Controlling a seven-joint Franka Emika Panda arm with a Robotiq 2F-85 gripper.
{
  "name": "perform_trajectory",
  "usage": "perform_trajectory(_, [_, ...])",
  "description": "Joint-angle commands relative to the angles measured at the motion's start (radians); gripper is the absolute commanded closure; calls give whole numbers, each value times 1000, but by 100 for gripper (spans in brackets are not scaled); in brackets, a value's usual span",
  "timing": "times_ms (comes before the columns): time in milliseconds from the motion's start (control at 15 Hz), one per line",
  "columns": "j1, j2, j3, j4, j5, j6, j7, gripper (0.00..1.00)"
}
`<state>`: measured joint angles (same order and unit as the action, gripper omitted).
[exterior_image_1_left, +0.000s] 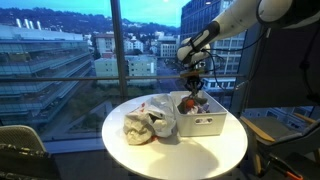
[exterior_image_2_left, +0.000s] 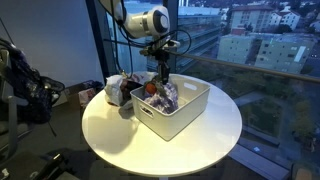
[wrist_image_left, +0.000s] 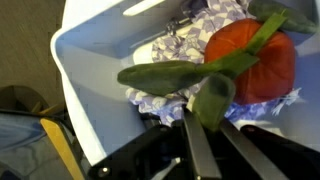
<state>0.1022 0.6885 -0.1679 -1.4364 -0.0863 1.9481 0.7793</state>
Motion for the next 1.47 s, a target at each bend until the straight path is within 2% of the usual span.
perform_trajectory(0, [30,-81,-16,-64,-71,135,70,97])
perform_trajectory(133, [37,-62,-29,-60,-118,198,115,97])
perform_trajectory(400, [28,-18,-26,-74,-138,249,155,96])
perform_trajectory(467, [29,-10,-29,-81,-139,264,162,66])
perform_trajectory(533, [34,-5,-35,-90,-147,279,170,66])
perform_trajectory(600, [47,-4,-51,-96,-172,295,193,60])
perform_trajectory(933, [49,-33,-51,-130,-196,326,212,22])
perform_trajectory(1067, [23,-24,-19,-128,-148,310,181,7])
perform_trajectory(1133, [16,-16,-8,-130,-127,301,174,1])
perform_trajectory(1400, [1,7,18,-148,-71,310,155,0])
